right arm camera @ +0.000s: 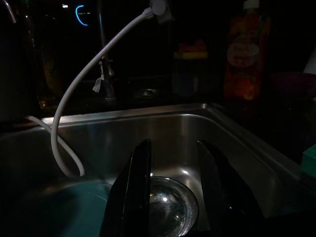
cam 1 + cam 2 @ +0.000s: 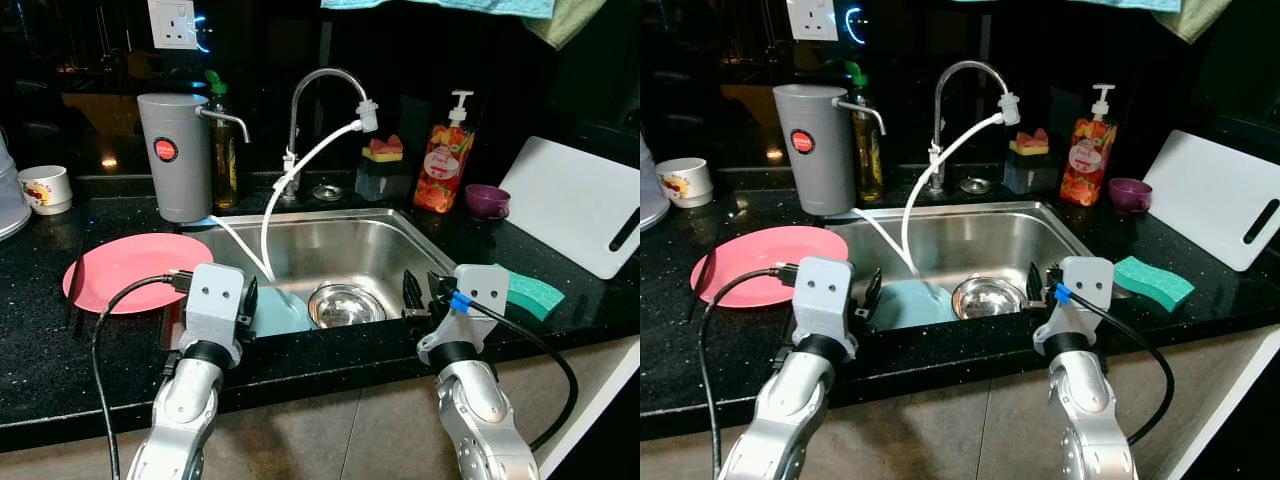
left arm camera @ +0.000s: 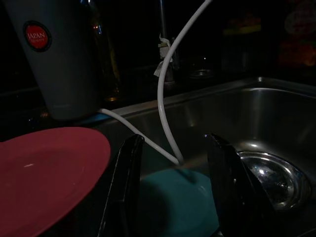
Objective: Kitchen organization
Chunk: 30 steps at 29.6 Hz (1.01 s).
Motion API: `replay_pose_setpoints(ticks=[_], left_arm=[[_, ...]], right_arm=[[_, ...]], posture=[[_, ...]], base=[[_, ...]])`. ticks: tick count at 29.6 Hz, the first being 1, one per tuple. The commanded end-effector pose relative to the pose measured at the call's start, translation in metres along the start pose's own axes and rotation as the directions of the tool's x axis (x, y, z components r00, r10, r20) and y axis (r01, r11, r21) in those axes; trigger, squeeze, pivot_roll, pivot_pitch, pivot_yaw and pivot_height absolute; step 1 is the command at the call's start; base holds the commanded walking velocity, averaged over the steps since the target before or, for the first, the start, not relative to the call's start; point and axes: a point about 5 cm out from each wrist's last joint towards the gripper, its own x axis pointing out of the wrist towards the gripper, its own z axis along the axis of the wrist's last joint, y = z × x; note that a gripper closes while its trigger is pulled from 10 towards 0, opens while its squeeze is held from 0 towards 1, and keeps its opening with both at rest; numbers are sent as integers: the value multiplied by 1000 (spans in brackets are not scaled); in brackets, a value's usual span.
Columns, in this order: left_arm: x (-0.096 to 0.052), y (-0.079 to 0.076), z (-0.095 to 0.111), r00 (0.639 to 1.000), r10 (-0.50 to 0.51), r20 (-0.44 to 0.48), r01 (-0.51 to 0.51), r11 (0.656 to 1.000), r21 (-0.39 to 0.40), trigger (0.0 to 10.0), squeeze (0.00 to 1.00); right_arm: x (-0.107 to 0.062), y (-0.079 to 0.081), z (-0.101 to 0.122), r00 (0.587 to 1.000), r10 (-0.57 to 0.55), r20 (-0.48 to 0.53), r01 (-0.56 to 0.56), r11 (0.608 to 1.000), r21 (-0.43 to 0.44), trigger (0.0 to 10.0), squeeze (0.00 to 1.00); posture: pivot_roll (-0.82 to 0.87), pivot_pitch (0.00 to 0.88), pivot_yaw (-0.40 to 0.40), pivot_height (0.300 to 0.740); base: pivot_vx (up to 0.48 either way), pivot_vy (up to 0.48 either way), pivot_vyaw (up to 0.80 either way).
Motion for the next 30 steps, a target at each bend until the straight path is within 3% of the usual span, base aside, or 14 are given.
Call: replay_pose_setpoints(ticks=[1, 30], left_arm=[[0, -1, -2, 1000, -5, -5, 5, 1000, -1, 10000, 0], [0, -5, -3, 1000, -15, -7, 15, 1000, 0, 10000, 0]], right_arm=[[0, 0, -2, 1000, 2, -7, -2, 1000, 6, 10000, 0], [-1, -4, -3, 999, -42, -16, 42, 999, 23, 10000, 0]], posture=[[97, 0, -74, 740], [113, 2, -80, 740]], base=[[0, 0, 0], [0, 0, 0]])
